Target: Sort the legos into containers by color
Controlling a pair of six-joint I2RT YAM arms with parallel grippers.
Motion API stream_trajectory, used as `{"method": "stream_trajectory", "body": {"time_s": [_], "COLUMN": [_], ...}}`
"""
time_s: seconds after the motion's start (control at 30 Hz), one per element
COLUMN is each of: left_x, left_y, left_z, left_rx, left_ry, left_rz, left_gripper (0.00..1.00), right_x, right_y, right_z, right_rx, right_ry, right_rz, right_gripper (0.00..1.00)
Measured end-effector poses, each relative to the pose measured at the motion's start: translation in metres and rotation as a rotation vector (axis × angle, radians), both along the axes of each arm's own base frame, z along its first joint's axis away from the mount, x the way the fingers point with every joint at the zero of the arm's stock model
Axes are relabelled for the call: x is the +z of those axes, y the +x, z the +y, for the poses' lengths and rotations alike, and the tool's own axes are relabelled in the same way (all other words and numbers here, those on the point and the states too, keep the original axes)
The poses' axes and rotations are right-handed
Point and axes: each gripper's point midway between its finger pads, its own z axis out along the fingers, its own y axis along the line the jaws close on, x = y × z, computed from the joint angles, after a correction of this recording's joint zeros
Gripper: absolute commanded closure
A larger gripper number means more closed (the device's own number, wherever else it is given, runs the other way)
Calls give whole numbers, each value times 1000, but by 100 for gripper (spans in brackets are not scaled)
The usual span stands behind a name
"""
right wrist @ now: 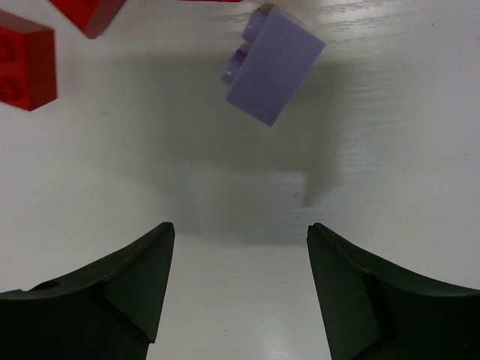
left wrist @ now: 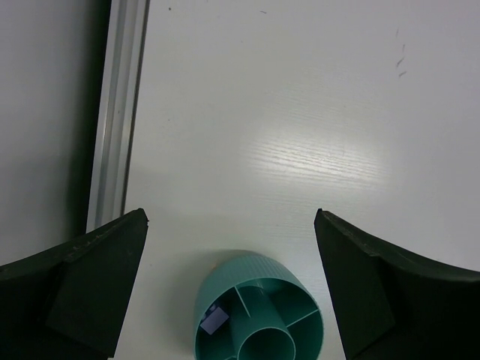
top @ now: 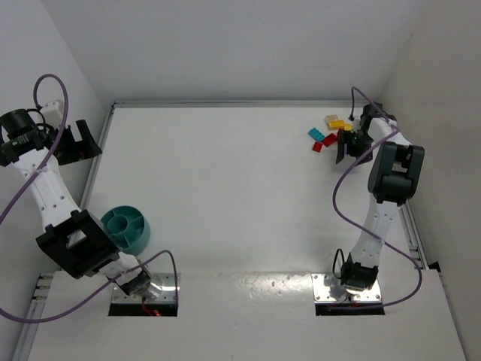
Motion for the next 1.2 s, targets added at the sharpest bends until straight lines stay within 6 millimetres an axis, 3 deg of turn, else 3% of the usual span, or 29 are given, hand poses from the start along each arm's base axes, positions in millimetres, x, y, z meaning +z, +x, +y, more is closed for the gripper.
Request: {"method": "stream_trajectory", "body": {"time_s": [0.2,0.7,1.2], "left_x": [0,-2,0], "left_y": [0,11,22], "left_z": [2,-17,-28], "left_rx": [32,12,-5], "left_ry": [-4,9,34], "left_rz": [7,24,21], "left_gripper": [0,0,0], "right_x": [-17,-21,-21], "right_y": [5,57,75], "right_z": [-5,-21,-24], "right_rx": [-117,-233,-248], "right_ry": [-12,-73,-101], "right_rz": [28,-61,-97], "right_gripper": [32,50,53]}}
